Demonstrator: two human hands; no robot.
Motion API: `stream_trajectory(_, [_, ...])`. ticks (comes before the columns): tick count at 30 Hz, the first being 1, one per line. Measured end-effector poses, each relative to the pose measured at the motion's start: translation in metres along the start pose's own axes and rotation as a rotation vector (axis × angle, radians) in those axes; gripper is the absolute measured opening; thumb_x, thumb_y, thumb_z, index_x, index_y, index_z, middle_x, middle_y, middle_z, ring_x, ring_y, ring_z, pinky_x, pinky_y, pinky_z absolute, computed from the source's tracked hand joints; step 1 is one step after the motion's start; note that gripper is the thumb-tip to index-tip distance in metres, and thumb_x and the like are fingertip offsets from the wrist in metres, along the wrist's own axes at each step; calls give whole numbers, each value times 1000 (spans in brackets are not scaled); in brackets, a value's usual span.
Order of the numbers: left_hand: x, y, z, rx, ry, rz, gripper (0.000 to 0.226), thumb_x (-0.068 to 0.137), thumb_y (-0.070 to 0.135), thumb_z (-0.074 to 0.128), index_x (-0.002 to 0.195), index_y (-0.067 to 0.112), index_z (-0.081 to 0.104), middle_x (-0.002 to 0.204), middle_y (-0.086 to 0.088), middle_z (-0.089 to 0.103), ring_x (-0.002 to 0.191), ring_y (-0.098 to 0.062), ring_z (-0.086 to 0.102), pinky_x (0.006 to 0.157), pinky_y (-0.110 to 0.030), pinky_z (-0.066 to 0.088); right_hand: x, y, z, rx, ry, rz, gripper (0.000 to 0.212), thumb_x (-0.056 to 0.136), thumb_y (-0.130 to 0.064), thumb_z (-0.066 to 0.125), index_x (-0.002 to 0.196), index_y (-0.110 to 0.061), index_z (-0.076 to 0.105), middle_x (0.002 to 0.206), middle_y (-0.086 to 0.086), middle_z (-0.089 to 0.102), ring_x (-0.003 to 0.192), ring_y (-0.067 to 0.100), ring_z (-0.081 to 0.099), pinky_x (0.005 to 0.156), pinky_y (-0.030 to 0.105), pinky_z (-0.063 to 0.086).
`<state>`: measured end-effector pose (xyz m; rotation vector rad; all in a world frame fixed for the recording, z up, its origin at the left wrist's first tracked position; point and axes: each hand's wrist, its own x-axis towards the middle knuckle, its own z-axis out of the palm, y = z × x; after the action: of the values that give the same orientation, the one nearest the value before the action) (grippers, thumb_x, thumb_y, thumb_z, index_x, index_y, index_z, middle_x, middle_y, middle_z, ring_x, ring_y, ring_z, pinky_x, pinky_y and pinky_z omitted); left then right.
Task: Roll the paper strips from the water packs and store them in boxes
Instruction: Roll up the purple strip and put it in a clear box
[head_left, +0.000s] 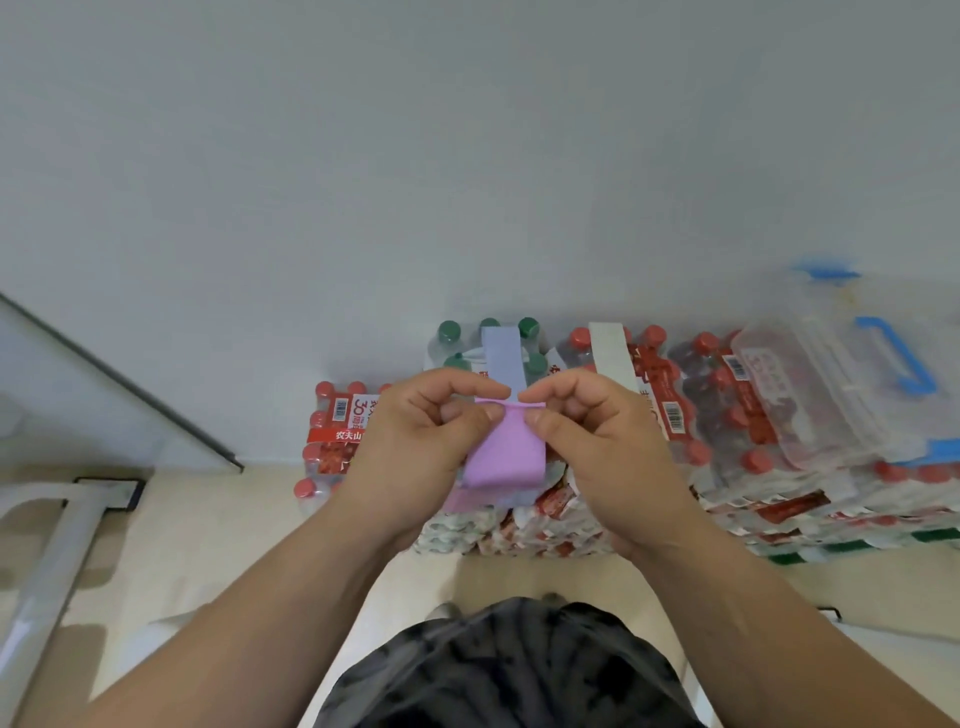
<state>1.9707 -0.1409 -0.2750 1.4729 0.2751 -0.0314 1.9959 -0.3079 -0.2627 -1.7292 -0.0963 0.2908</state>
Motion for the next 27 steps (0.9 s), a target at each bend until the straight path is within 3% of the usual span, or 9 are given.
stream_trajectory(3, [3,-3,-6,39,16,19,24,89,6,70,84,29,78,70,-12,69,72,-20,64,68,-38,52,2,-2,7,6,-2,39,24,93,3,62,85,-15,76,76,-2,74,69,6,67,62,19,55])
stream_trajectory(5, [3,-2,-8,55,17,21,25,89,7,70,81,30,78,67,-2,70,68,-14,64,67,-32,50,2,-4,9,24,-4,65,21,92,0,64,82,-13,77,78,2,75,70,10,68,63,22,57])
stream_trajectory(7, [2,-1,-9,57,-2,20,23,88,7,71,81,28,78,65,3,70,68,-13,66,66,-31,53,3,-4,10,23,6,69,15,91,-6,68,81,-14,77,77,3,75,70,12,69,66,25,59])
stream_trajectory(12, [1,-2,-20,-19,-96,20,16,86,0,72,86,14,78,71,-18,69,67,-19,64,64,-28,52,4,-3,9,0,9,76,14,92,-12,71,83,-20,78,83,4,77,77,21,72,70,33,62])
stream_trajectory(16, [0,-1,-22,-70,-138,-13,6,81,9,74,86,11,76,73,-14,74,67,-18,68,59,-25,52,1,-3,10,-34,3,76,11,94,-16,69,88,-19,77,83,4,77,79,30,72,69,41,64])
stream_trajectory(18, [1,-5,-22,-18,-118,-24,6,87,6,72,87,12,75,70,-11,72,64,-16,66,59,-26,51,0,-2,11,-44,7,74,11,95,-17,68,89,-19,77,82,4,76,75,26,72,67,39,63])
stream_trajectory(21, [3,-6,-21,56,-64,-34,7,92,11,68,89,12,75,70,-11,71,63,-15,66,58,-29,50,0,-1,13,-25,-2,72,7,91,-18,72,89,-20,78,83,8,77,80,36,72,69,46,63])
stream_trajectory(27, [2,-4,-21,41,-38,-6,11,92,11,68,84,15,74,68,-6,66,62,-15,61,56,-30,47,0,-4,14,17,-27,72,6,90,-10,72,93,-14,75,77,9,76,63,23,70,58,32,59])
